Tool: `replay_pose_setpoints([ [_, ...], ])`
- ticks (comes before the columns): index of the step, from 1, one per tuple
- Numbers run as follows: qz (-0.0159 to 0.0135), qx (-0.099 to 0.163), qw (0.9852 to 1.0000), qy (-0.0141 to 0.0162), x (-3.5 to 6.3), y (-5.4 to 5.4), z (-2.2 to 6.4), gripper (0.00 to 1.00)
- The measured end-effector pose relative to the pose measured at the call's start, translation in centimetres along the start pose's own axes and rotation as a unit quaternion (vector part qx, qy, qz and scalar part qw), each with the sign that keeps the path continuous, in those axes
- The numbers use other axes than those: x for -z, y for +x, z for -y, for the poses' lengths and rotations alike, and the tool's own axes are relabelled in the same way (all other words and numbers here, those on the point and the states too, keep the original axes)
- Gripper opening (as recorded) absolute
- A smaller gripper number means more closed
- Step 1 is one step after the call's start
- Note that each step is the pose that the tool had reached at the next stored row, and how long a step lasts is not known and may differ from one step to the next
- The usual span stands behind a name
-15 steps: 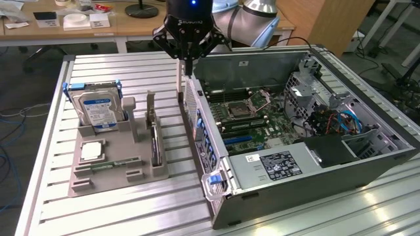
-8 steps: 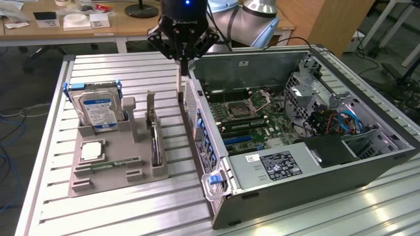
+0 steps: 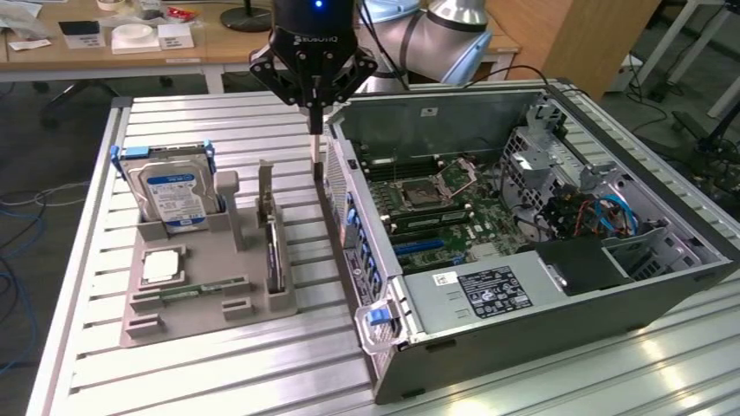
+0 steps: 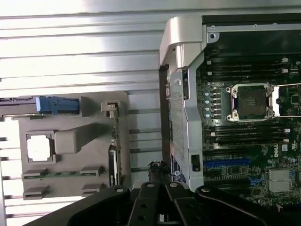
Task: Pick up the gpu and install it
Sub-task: 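Reach for the gpu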
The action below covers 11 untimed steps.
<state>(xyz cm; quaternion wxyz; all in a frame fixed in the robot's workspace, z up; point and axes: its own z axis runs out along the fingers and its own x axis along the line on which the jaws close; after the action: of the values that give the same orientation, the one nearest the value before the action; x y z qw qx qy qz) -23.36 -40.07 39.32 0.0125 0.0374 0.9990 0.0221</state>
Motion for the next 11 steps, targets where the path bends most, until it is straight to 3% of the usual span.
replay_pose_setpoints([
  [11,0.0,0.0,1.0,0.0,0.03,1.3,0.11,0.11],
])
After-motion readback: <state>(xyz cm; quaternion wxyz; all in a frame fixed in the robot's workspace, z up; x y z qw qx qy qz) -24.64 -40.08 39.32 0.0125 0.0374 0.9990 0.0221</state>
